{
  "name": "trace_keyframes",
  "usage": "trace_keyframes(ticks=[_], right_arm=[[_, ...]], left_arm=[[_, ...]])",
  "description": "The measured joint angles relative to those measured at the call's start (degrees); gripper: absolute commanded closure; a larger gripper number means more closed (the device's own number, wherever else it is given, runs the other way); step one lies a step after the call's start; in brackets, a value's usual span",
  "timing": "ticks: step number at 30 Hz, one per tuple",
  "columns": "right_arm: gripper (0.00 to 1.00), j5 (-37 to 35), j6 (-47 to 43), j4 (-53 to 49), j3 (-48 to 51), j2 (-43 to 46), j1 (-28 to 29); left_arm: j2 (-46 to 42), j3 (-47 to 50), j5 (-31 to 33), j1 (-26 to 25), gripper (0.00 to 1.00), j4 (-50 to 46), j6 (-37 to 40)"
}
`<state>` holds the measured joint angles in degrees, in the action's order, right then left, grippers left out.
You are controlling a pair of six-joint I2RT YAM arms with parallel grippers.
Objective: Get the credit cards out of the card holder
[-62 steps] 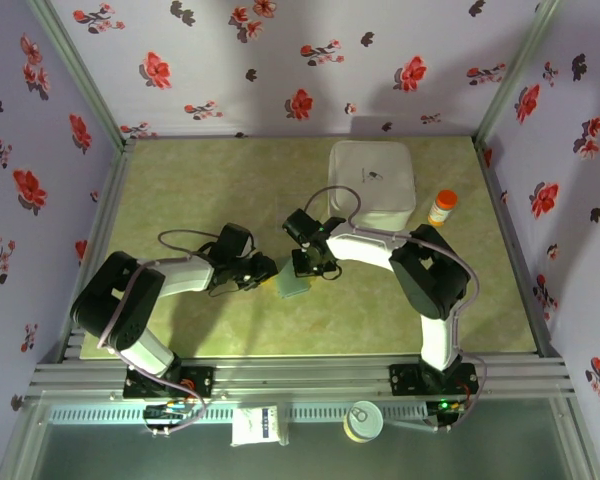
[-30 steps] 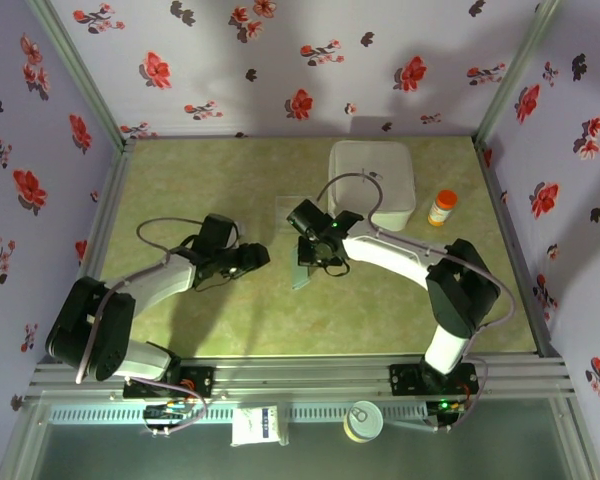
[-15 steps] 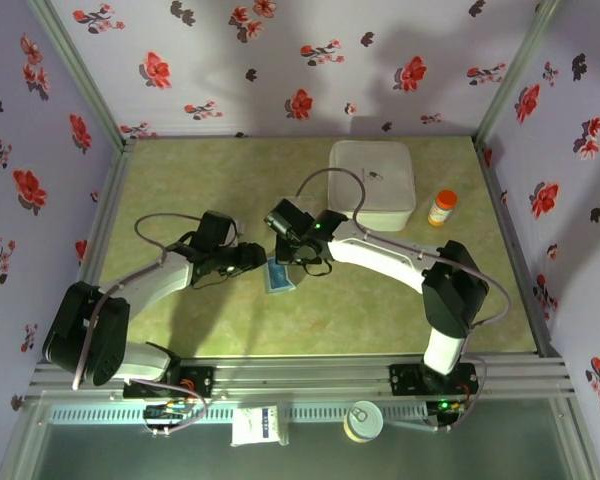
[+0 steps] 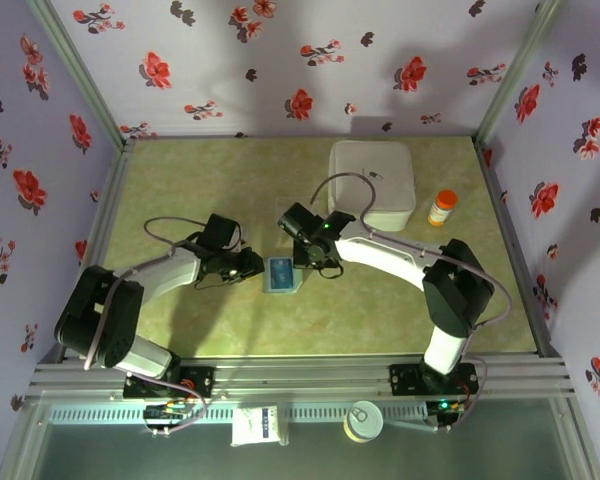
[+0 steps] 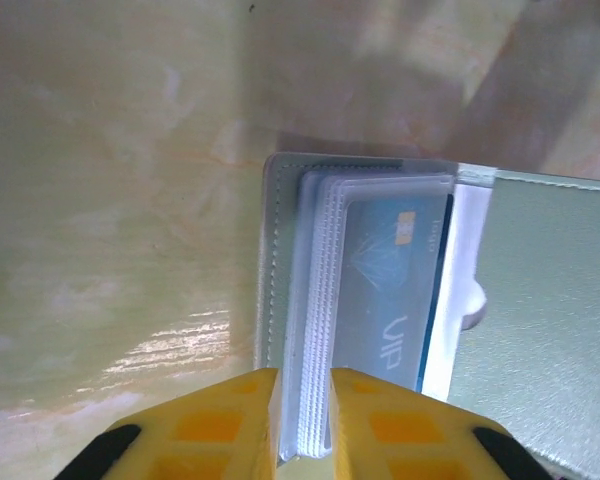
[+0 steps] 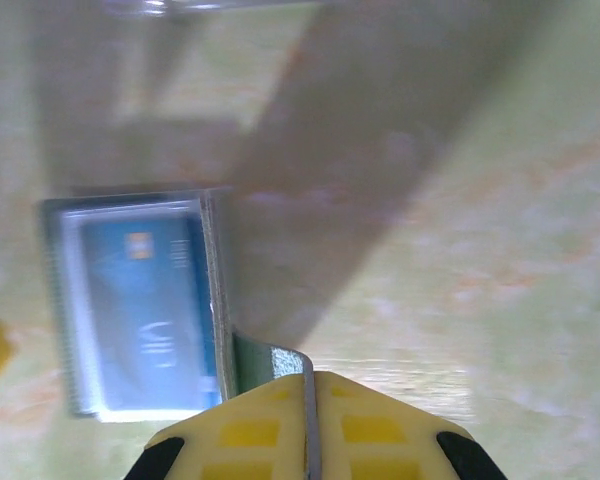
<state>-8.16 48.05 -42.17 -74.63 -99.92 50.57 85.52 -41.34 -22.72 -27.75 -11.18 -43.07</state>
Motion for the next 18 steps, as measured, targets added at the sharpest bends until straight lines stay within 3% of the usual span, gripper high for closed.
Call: trace_keyframes(ticks=[6, 18], right_arm=[[1.0, -0.26, -1.01, 0.11, 6.12, 1.4, -3.28], [1.0, 0.57, -1.77, 3.61, 8.22, -0.24, -3.41]], left_arm=[[2.27, -0.33, -1.01, -0.26, 0.85, 0.44, -0.02], [5.18, -1.81, -1.49, -1.62, 0.89, 1.27, -0.04]])
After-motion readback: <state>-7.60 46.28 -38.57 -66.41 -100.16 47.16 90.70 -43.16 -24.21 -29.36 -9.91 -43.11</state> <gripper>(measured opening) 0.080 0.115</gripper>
